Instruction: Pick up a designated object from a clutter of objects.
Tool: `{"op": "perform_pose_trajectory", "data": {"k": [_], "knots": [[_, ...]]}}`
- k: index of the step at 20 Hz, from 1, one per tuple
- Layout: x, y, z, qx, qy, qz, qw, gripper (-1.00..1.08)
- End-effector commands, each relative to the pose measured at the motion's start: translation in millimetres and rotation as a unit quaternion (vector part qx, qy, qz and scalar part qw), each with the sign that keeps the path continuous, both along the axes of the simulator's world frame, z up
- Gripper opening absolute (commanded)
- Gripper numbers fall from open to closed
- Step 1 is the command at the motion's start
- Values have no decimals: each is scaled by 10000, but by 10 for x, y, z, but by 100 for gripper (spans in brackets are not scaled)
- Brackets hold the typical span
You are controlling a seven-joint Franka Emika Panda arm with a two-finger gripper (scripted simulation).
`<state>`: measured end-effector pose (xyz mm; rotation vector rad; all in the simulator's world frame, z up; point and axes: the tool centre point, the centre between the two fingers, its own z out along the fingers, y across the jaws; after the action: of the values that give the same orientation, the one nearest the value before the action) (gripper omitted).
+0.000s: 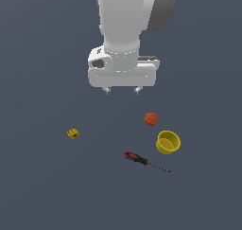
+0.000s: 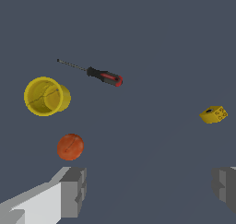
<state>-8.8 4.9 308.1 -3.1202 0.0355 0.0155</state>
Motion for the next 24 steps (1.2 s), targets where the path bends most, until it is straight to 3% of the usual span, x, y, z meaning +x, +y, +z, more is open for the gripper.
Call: {"op": "perform_pose_trajectory", "data": {"k": [1,13,24], "knots": [[0,0,0,0,0,0,10000,100],[89,-146,140,113,-177,-130,9997,100],[252,-504,-253,179,-135,-878,9959,100]]}}
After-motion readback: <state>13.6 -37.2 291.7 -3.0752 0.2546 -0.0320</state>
